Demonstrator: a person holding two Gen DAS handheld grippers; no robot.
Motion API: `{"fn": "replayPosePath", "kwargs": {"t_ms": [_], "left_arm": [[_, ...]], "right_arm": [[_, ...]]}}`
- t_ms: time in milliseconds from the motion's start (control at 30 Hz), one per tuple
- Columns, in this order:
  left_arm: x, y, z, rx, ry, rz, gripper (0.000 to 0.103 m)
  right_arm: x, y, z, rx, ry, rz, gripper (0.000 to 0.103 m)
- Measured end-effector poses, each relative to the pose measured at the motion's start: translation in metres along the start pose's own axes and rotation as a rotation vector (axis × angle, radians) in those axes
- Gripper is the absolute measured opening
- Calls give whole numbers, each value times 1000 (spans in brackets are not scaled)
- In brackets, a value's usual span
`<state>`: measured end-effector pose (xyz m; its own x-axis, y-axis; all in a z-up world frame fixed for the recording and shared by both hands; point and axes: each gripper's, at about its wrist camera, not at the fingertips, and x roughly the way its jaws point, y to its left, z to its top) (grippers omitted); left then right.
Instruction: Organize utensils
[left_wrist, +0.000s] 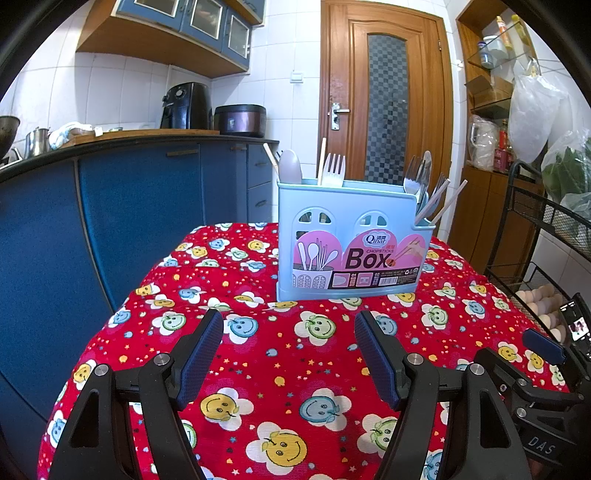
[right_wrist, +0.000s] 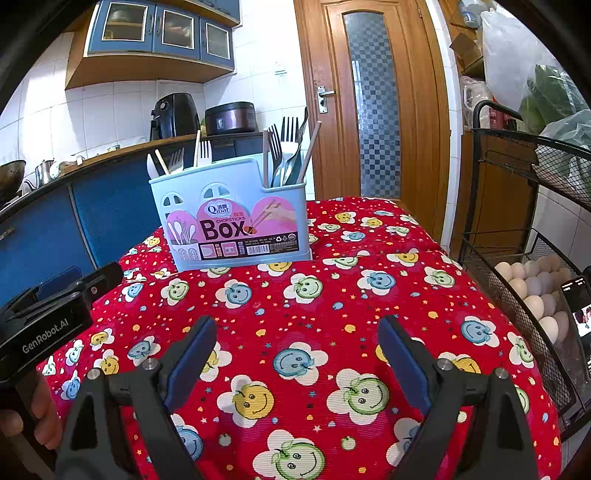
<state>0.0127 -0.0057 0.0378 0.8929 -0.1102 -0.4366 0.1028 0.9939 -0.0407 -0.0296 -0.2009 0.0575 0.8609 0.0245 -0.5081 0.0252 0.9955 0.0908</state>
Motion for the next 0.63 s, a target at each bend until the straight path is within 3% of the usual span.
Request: {"fn": "replayPosePath", "kwargs": {"t_ms": [633], "left_arm": [[0, -1, 2, -4, 2, 0, 75]], "right_arm": [[0, 0, 0, -2, 0, 0, 91]]}}
